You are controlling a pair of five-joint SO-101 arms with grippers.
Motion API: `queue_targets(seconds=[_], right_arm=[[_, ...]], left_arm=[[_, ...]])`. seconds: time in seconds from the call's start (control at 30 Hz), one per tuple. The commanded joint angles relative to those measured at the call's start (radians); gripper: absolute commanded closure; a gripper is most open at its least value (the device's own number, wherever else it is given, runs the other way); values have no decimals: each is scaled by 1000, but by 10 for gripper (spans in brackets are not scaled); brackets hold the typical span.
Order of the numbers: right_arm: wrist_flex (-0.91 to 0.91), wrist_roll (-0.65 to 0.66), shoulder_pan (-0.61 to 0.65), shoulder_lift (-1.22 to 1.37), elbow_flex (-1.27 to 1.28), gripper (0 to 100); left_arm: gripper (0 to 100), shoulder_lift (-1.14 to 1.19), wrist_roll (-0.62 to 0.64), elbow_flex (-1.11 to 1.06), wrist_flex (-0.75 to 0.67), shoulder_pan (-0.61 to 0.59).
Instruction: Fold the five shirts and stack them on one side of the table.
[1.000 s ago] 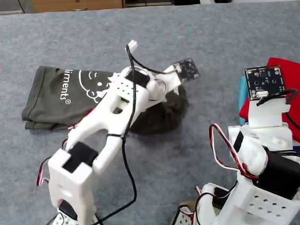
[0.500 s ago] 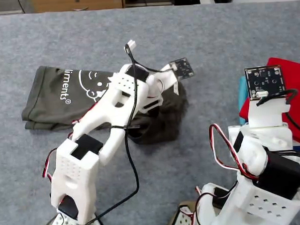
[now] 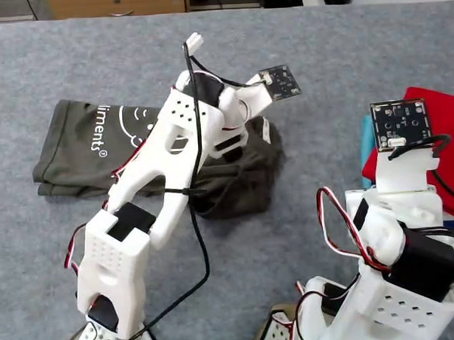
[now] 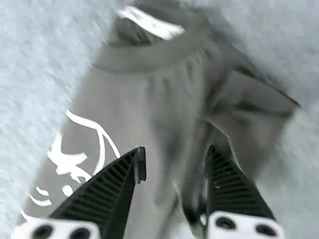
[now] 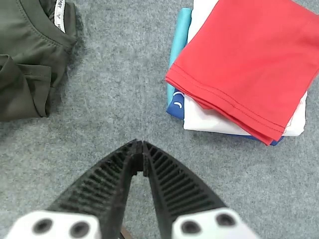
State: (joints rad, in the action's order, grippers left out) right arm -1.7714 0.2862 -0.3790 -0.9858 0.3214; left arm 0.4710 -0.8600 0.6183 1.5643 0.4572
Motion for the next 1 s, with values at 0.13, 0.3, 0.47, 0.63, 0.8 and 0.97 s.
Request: queue_targets(seconds=[0.13,0.3,0.47,0.63,0.8,0.97], right_arm=[[-11,8,-15,-2,2,994],[-11,8,-15,-5,2,994],[-12,8,-15,-5,2,994],[-12,8,-15,-5,2,994],[-12,8,-15,-7,2,994],[-14,8,-15,-7,2,995]], left_arm=[[888,-33,-6,20,198,5],[900,-176,-8,-265,198,23],[940,-354,-8,-540,195,60],[971,-409,-8,-718,158,92],[969,-407,-8,-861,-121,41],[969,-407,-6,-896,-345,-5]])
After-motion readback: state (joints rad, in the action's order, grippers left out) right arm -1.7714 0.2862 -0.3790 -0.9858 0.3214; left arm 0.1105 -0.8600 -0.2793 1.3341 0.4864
